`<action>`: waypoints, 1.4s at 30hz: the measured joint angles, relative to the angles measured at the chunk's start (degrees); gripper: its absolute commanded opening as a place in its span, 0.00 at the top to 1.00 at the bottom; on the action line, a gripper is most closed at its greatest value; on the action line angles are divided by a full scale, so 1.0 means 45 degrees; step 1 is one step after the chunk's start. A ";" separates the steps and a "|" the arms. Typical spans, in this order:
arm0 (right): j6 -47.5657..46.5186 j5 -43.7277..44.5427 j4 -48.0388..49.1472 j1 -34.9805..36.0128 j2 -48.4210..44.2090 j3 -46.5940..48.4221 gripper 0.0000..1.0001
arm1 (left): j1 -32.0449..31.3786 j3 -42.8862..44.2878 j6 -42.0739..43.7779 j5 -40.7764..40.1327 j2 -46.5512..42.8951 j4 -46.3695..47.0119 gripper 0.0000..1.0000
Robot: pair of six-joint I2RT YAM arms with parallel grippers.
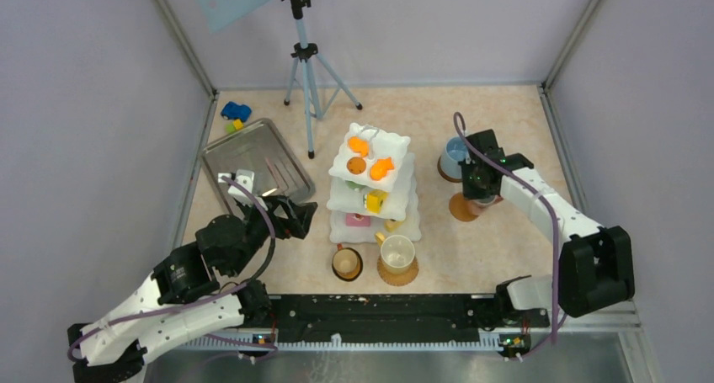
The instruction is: Serve the afternoon tea
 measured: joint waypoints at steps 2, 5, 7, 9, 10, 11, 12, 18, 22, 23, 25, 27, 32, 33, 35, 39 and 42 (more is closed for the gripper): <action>-0.0374 -0.0199 0.0301 0.0092 0.0194 0.0000 1.00 | 0.0000 0.0000 0.0005 0.0000 0.0000 -0.0010 0.01; -0.0714 -0.0631 0.0714 0.0185 0.0583 0.0005 1.00 | 0.0000 0.0000 0.0000 -0.0010 0.0000 -0.0019 0.01; -0.0874 -0.0821 0.0928 0.0204 0.0816 0.0000 1.00 | 0.0000 0.0000 -0.0019 -0.0024 -0.0005 -0.0053 0.01; -0.0957 -0.0981 0.1132 0.0204 0.0879 -0.0015 1.00 | 0.0000 0.0000 -0.0073 -0.0053 -0.0010 -0.0087 0.01; -0.0991 -0.1030 0.1229 0.0204 0.0879 -0.0015 1.00 | 0.0000 0.0000 -0.0097 -0.0053 -0.0010 -0.0092 0.01; -0.1005 -0.1078 0.1345 0.0204 0.0879 -0.0015 1.00 | 0.0000 0.0000 -0.0121 -0.0053 -0.0015 -0.0097 0.01; -0.1020 -0.1132 0.1486 0.0204 0.0879 -0.0019 1.00 | 0.0000 0.0000 -0.0136 -0.0053 -0.0029 -0.0102 0.01; -0.1059 -0.1302 0.1894 0.0204 0.0879 -0.0146 1.00 | 0.0000 0.0000 -0.0238 -0.0063 -0.0083 -0.0112 0.01; -0.1035 -0.1248 0.1919 0.0291 0.0879 -0.0359 1.00 | 0.0000 0.0000 -0.0277 -0.0053 -0.0083 -0.0112 0.01; -0.1030 -0.1190 0.1923 0.0335 0.0879 -0.0364 1.00 | 0.0000 0.0000 -0.0282 -0.0058 -0.0083 -0.0112 0.01; -0.1020 -0.1122 0.1953 0.0379 0.0874 -0.0389 1.00 | 0.0000 0.0000 -0.0291 -0.0053 -0.0083 -0.0112 0.01; -0.0986 -0.1107 0.2050 0.0403 0.0869 -0.0452 0.99 | 0.0000 0.0000 -0.0330 -0.0049 -0.0083 -0.0112 0.01; -0.0894 -0.1166 0.2166 0.0423 0.0835 -0.0529 0.68 | 0.0000 0.0000 -0.0350 -0.0044 -0.0083 -0.0112 0.01; -0.0869 -0.1214 0.2152 0.0423 0.0835 -0.0539 0.64 | 0.0000 0.0000 -0.0355 -0.0044 -0.0083 -0.0112 0.01; -0.0845 -0.1321 0.2132 0.0423 0.0743 -0.0554 0.50 | 0.0000 0.0000 -0.0384 -0.0044 -0.0083 -0.0112 0.01; -0.0835 -0.1530 0.1583 0.0423 -0.0039 -0.0335 0.16 | 0.0000 0.0117 -0.0379 -0.0063 -0.0073 -0.0151 0.01; -0.0806 -0.1647 0.0758 0.0423 -0.0981 0.0432 0.12 | 0.0000 0.0486 -0.0223 -0.0209 0.0029 -0.0228 0.01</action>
